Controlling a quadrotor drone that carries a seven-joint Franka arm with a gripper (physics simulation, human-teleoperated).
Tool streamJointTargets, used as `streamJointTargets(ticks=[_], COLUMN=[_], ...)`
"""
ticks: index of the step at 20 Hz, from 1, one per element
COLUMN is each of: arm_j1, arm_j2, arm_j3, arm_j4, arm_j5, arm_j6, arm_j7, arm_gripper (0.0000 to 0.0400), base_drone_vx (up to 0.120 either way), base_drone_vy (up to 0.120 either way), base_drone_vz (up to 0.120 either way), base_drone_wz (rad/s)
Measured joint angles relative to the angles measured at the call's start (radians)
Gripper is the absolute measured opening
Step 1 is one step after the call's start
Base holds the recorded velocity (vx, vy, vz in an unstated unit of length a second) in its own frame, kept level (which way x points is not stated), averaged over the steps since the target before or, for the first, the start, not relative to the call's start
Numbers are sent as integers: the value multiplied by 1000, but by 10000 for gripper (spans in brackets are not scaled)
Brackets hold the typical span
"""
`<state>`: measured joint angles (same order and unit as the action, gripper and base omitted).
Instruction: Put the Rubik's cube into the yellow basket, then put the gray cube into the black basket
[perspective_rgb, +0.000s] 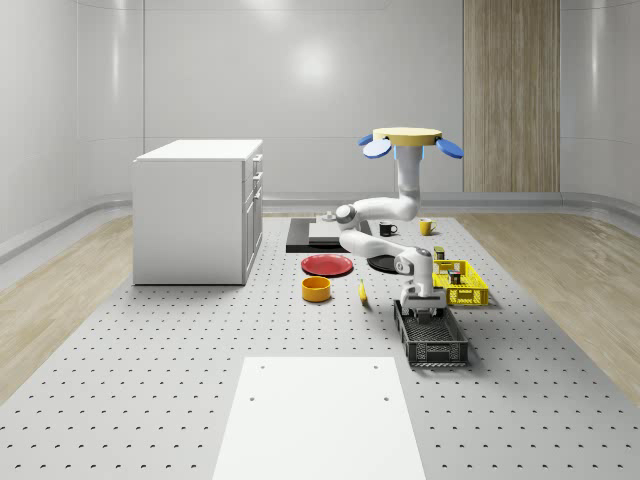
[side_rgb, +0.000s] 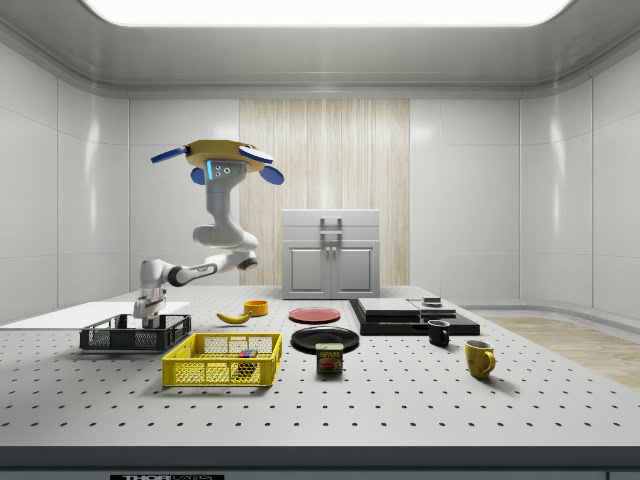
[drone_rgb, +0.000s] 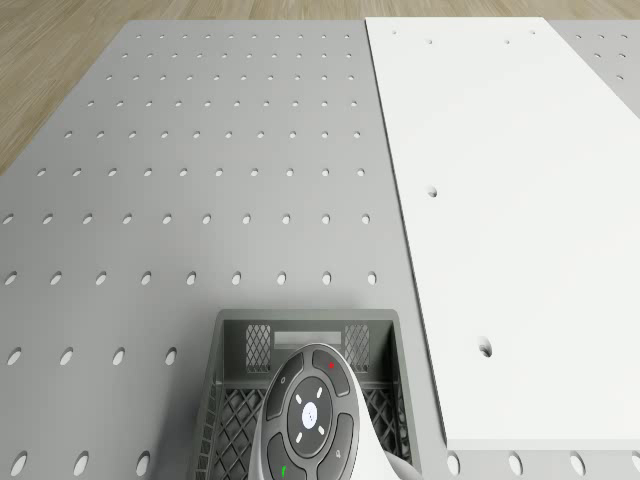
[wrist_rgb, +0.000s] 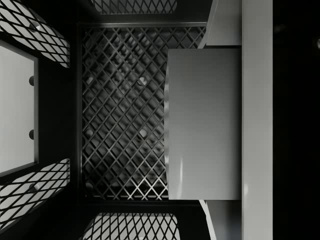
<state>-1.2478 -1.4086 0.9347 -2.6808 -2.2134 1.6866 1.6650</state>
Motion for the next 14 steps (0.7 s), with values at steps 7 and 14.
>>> streamJointTargets(ticks=[7, 14], arm_j1=[15, 34], arm_j2=[6, 5], arm_j3=[21, 72], arm_j4=[-19, -55], arm_j5=[15, 61], arm_j6=[-24, -61], arm_j7=[-5, -6], arm_gripper=[376, 395], base_drone_vx=[0, 0], base_drone_vy=[0, 0], base_drone_vz=[0, 0], base_drone_wz=[0, 0])
